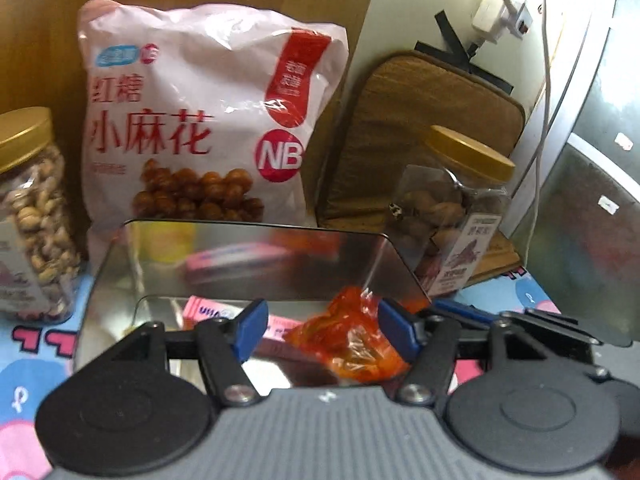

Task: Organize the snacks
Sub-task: 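Carry the orange packet into the tin and open the left gripper, then grasp the gold-wrapped round pastry with the left gripper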

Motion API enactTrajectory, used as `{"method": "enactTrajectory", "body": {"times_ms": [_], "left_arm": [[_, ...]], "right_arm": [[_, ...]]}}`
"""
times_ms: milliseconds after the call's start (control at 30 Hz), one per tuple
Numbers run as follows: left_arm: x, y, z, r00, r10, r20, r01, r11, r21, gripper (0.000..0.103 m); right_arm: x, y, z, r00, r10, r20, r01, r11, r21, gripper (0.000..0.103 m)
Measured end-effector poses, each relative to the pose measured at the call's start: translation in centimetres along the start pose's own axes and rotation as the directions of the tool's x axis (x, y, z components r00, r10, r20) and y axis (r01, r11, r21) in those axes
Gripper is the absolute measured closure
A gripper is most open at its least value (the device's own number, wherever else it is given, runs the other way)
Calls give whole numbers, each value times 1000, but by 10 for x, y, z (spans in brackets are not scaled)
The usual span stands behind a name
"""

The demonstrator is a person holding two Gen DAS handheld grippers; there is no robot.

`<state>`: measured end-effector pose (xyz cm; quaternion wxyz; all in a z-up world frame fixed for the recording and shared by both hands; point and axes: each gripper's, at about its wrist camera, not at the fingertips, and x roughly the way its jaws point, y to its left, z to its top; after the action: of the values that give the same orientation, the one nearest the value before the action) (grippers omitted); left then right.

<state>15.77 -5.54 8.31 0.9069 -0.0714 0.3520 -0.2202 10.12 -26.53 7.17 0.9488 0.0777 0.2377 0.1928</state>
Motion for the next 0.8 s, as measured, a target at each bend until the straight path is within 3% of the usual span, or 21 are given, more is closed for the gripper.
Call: {"method": "enactTrajectory", "body": {"times_ms": [100, 200, 367, 567, 667, 700, 733, 800], "left_arm": [[-28, 2, -11, 999, -17, 32, 16, 1000, 11, 41], [-63, 4, -34, 997, -29, 69, 26, 999, 40, 41], [-100, 3, -75, 996, -91, 18, 90, 995, 51, 41], [-100, -4, -116, 988, -129, -90, 131, 991, 25, 41], [-93, -6, -127, 982, -139, -131, 139, 990, -6, 51], [-92, -6, -130, 979, -141, -145, 141, 990, -16, 57], [-91, -7, -134, 975, -150, -163, 148, 989, -22, 69], [-99, -9, -137, 981, -129, -143, 129, 992, -6, 71]], "right_arm": [[-24, -7, -15, 999, 49, -12, -48, 994, 96, 87], [-41, -16, -40, 985, 151, -87, -128, 966, 225, 87], [-77, -13, -88, 956, 257, -143, -191, 913, 360, 82], [-98, 7, -111, 948, 292, -128, -218, 885, 411, 74], [-91, 17, -115, 941, 299, -159, -210, 884, 419, 74], [-89, 18, -119, 932, 317, -175, -216, 874, 435, 77], [-87, 22, -121, 929, 323, -182, -213, 867, 451, 77], [-89, 31, -121, 924, 330, -193, -218, 870, 442, 78]]}}
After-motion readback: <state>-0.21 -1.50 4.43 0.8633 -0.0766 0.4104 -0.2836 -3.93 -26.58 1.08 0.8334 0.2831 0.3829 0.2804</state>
